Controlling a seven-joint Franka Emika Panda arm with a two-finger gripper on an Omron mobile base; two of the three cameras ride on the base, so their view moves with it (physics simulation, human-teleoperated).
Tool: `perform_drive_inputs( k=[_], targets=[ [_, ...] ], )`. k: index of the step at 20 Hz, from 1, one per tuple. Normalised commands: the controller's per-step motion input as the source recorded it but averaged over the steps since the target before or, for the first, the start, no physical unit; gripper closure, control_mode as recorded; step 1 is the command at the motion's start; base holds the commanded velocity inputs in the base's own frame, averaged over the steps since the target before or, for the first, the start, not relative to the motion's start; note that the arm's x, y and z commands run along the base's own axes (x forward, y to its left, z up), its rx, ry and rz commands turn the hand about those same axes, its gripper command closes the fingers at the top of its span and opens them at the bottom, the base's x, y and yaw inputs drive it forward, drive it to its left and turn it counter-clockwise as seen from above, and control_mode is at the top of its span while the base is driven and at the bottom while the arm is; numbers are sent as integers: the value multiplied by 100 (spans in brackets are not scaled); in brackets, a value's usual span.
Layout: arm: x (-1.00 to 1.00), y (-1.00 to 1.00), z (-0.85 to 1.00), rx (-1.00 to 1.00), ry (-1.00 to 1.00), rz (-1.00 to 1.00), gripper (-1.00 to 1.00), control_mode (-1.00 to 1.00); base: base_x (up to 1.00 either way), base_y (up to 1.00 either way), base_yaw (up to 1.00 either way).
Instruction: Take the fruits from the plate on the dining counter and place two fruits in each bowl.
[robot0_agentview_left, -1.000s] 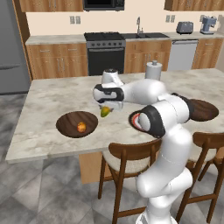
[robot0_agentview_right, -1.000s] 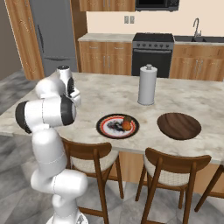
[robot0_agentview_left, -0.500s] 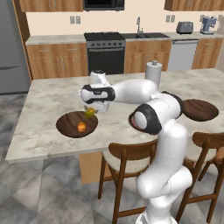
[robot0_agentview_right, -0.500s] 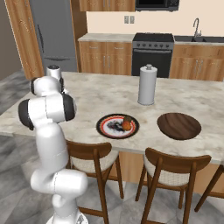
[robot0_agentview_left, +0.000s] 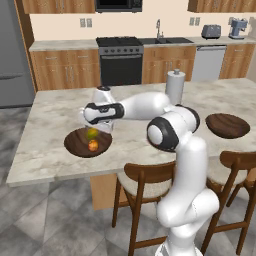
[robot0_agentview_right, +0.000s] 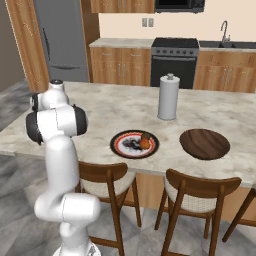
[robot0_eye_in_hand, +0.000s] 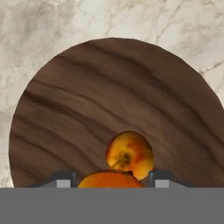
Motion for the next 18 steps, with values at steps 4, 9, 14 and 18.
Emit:
perform_drive_inputs(
  k=[4,9,14,18],
  targets=[
    [17,28,-9,0,0,0,100,-100,0,0,0],
    [3,21,-3,0,0,1,100,-100,0,0,0],
    [1,21,-6,0,0,3,100,-100,0,0,0],
    [0,18,-17,0,0,4,100,-100,0,0,0]
  ],
)
